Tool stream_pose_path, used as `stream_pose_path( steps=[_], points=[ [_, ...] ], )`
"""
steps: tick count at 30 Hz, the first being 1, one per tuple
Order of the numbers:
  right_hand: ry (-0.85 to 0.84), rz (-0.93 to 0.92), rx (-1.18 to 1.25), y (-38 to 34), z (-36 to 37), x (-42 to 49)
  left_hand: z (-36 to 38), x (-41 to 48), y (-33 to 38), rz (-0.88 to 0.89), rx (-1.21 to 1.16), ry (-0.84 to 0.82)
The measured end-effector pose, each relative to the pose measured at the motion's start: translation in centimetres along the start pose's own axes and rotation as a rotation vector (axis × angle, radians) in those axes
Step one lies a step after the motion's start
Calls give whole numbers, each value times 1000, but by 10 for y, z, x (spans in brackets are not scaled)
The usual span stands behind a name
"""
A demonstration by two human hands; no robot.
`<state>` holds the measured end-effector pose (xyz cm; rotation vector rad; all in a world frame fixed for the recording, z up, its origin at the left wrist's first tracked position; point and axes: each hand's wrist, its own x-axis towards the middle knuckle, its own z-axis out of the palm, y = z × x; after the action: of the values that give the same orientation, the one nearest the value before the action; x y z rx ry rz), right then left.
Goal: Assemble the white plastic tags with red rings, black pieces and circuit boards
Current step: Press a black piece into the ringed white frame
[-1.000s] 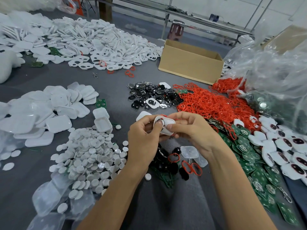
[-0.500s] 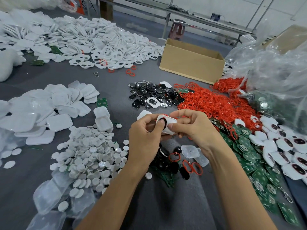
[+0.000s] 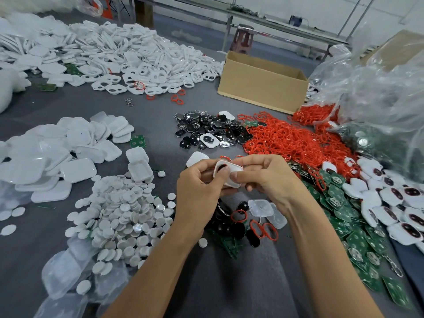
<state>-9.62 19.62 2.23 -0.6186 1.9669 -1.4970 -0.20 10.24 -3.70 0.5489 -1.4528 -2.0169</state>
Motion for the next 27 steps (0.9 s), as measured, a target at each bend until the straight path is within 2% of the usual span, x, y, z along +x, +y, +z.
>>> stream_pose_path(
  steps=[7, 12, 15, 21, 27],
  points=[
    [21, -52, -37, 4, 6, 1, 0, 0, 2, -11, -31, 48],
    [28, -15, -20, 3, 7, 0, -1, -1, 6, -25, -91, 34],
    [24, 61, 25, 0, 4, 0, -2, -1, 7, -70, -169, -33],
    [28, 65, 138, -6, -6, -1, -7, 0, 12, -75, -300, -319],
    [-97, 36, 163, -8, -11, -2, -8, 0, 15, 14, -253, -325]
  ],
)
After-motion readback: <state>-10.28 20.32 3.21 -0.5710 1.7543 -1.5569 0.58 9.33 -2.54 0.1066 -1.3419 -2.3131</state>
